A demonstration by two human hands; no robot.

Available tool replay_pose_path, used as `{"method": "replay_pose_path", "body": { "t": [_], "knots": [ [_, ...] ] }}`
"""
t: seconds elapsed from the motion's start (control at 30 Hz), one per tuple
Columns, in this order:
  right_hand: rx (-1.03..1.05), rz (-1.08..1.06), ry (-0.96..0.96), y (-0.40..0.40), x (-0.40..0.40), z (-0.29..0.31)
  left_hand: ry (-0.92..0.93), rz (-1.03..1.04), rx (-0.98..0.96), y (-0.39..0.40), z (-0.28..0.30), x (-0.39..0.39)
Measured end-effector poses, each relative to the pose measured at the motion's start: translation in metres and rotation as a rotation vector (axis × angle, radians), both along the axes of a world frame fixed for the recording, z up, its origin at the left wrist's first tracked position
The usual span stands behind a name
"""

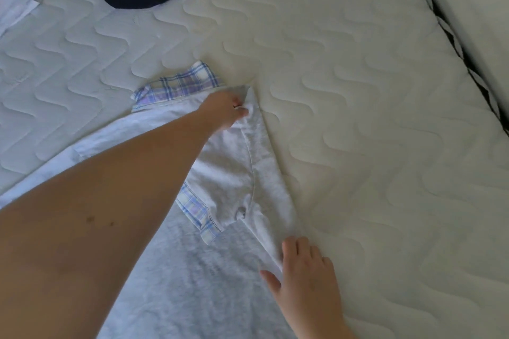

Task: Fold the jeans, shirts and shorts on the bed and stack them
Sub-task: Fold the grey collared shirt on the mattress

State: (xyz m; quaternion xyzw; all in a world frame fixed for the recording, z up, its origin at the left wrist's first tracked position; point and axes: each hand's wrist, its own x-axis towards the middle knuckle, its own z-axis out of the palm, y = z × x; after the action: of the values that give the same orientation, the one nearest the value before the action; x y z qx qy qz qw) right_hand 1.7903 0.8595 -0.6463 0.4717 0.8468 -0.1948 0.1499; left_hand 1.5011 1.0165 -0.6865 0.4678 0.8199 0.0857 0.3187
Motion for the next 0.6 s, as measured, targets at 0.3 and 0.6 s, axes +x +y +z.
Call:
{"method": "replay_pose_path", "body": {
  "t": [0.3,0.6],
  "knots": [
    [0.048,-0.005,-0.042,-0.005,0.013,-0.021,0.010,0.136,0.103,0.013,-0.003,0.009],
    [0.099,-0.012,0.140,-0.006,0.042,-0.024,0.016,0.182,0.471,-0.066,0.019,0.091]
  ]
}}
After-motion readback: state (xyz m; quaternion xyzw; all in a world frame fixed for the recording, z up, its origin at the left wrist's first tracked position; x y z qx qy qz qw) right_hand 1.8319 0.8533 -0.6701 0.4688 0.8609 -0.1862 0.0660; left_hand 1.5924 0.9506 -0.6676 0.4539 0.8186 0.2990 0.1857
